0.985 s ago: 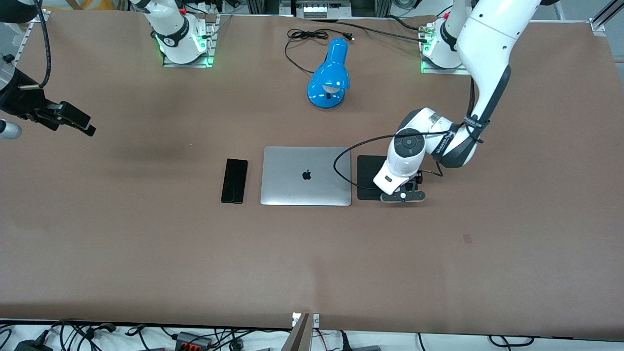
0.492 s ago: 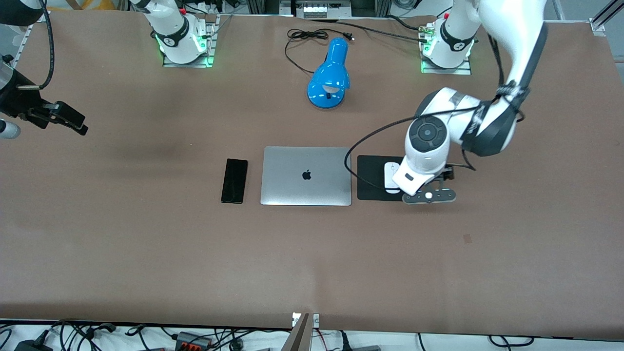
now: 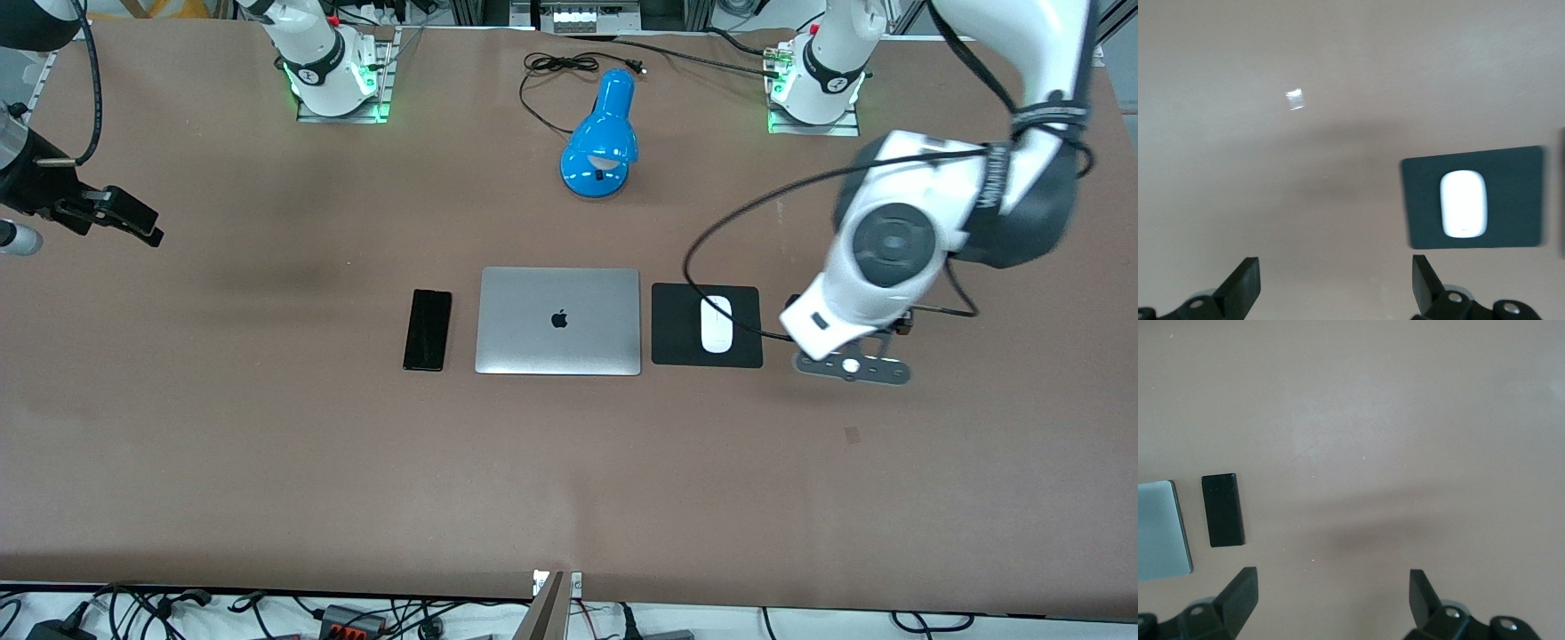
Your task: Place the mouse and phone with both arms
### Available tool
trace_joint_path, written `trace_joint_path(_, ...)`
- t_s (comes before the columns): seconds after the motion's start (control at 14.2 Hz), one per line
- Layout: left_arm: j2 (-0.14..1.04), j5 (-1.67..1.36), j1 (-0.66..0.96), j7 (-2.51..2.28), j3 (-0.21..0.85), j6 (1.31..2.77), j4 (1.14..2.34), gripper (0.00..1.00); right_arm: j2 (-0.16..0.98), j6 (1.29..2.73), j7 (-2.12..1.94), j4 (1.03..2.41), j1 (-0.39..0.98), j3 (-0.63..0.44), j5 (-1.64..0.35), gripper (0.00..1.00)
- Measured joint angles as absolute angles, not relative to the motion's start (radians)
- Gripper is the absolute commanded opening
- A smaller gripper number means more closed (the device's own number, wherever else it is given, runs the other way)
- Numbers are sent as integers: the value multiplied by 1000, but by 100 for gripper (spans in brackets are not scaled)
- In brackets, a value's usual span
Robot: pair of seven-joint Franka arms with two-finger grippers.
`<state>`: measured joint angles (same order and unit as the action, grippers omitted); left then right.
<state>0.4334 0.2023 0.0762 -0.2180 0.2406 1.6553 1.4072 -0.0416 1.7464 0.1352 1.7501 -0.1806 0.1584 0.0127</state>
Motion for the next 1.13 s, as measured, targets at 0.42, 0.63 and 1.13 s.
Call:
trace_joint_path(0.42,426,-71,-108,-173,242,1540,1300,100,-39,1746,135,1750,-179,159,13,100)
trace_joint_path(0.63,387,-28,-106,-173,242,1393,1253,100,-38,1746,135,1750,-179,160,13,100)
trace_joint_path(1.13,53,-29,-97,-9,162,1639,1625,100,-33,1743,135,1749,-37,48,14,100)
